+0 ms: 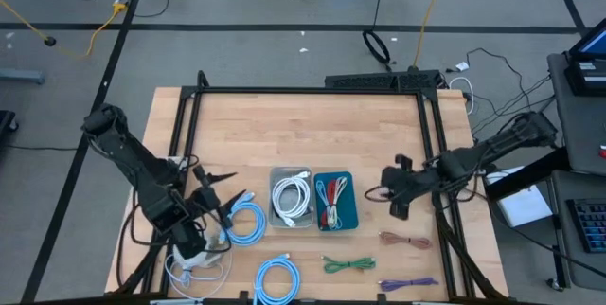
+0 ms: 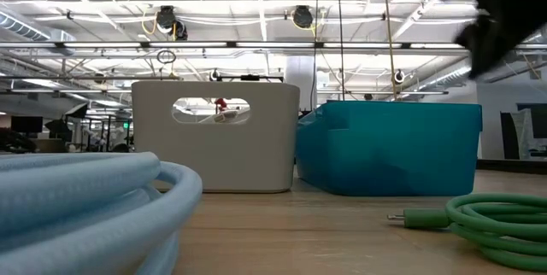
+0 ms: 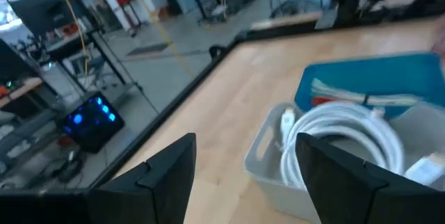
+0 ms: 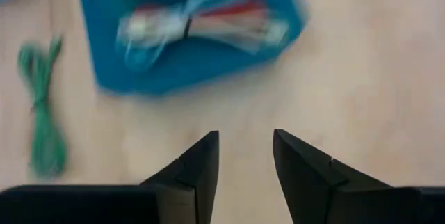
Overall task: Pick & Place USB Port
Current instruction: Put the brown charger cable into the blue bin
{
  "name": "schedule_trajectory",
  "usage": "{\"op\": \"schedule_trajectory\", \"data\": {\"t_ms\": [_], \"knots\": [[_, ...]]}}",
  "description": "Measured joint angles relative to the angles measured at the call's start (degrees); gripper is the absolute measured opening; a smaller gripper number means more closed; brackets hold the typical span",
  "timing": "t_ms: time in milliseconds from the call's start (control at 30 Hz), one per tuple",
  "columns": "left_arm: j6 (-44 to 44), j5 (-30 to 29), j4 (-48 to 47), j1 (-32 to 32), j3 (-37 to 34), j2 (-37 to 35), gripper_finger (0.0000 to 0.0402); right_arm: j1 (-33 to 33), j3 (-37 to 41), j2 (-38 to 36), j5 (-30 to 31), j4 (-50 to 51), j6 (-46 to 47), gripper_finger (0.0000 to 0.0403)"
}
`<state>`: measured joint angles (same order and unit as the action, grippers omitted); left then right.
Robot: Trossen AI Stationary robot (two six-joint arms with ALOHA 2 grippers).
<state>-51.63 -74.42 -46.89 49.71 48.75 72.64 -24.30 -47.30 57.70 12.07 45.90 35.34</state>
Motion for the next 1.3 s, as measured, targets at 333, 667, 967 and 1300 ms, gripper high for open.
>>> {"op": "schedule_trajectory", "data": {"t_ms": [333,667,967,1300], "knots": [[0.1,4.8,-1.1,-4.1,0.0,0.0,0.0248,-12.0,1.9,14.4,-24.3,-4.4,23.1,0.0128],[-0.4,6.4,-0.1,-3.1,0.0,0.0,0.0248,-23.4,1.7,19.0,-14.5,-3.5,36.5,0.0128],[-0.2,7.4,0.5,-0.9,0.0,0.1,0.0248,-26.5,1.8,24.0,-16.9,-5.6,40.3,0.0128],[-0.2,7.8,0.5,-0.8,0.0,0.1,0.0248,-28.3,1.4,32.3,-16.4,-7.4,39.7,0.0128]]}}
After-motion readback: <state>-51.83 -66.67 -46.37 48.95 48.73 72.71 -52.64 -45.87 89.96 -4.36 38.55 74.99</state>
